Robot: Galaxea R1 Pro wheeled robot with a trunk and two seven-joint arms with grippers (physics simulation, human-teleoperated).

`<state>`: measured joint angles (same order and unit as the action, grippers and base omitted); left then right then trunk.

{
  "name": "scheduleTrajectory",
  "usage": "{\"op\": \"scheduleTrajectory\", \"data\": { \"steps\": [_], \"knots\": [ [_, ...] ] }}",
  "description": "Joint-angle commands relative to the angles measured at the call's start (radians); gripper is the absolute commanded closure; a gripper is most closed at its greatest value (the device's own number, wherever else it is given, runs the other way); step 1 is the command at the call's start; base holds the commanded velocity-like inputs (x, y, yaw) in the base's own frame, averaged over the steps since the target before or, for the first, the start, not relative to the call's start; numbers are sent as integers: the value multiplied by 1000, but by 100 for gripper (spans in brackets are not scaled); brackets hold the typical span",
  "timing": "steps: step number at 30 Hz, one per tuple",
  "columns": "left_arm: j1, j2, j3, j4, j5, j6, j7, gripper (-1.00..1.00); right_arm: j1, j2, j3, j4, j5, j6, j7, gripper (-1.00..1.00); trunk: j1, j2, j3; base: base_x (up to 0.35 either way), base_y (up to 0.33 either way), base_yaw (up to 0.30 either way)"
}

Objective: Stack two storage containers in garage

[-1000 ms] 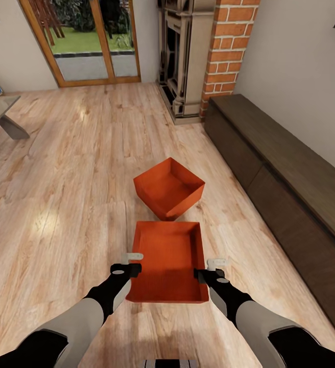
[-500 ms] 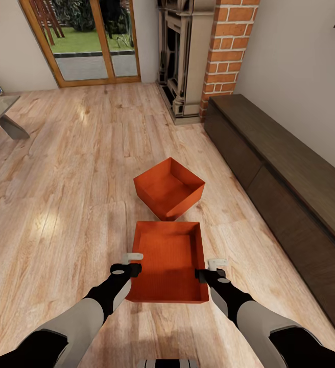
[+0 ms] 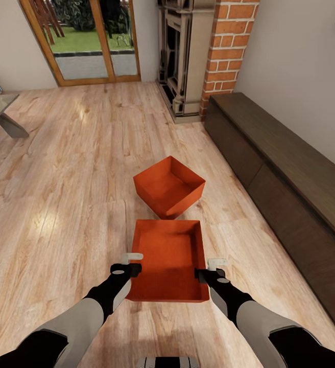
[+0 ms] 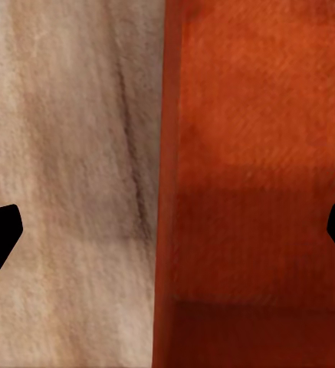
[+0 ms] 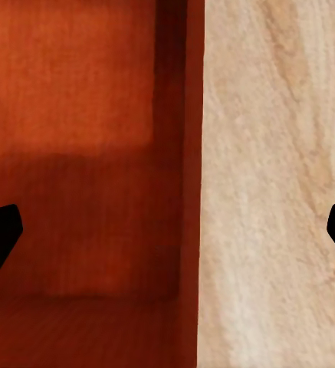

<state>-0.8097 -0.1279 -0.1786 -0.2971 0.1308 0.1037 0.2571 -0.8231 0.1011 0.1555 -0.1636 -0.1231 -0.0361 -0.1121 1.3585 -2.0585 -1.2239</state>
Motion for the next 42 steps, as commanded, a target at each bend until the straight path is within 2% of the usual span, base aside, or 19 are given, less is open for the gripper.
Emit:
{"op": "scheduleTrajectory", "data": {
  "steps": [1, 6, 13, 27, 35, 42],
  "knots": [
    [0, 1, -9, -2, 10, 5, 7, -100, -1, 0, 9, 1, -11, -4, -4, -100, 4, -7, -4, 0, 0, 0],
    [0, 1, -9, -2, 10, 5, 7, -100, -1, 0, 9, 1, -12, -4, -4, -100, 23, -42, -19, 0, 0, 0],
    [0, 1, -9, -2, 10, 5, 7, -100, -1, 0, 9, 1, -12, -4, -4, -100, 23, -42, -19, 0, 0, 0],
    [0, 1, -9, -2, 10, 5, 7, -100, -1, 0, 9, 1, -15, -3, -4, -100, 77, -140, -63, 0, 0, 0],
    [0, 1, -7, -2, 10, 5, 7, -100, -1, -6, 10, 1, -4, -4, -4, -100, 77, -140, -63, 0, 0, 0],
    [0, 1, 12, -2, 10, 5, 7, -100, -1, -9, 13, 1, 0, -2, -4, -100, 77, -140, -63, 0, 0, 0]
  ]
}}
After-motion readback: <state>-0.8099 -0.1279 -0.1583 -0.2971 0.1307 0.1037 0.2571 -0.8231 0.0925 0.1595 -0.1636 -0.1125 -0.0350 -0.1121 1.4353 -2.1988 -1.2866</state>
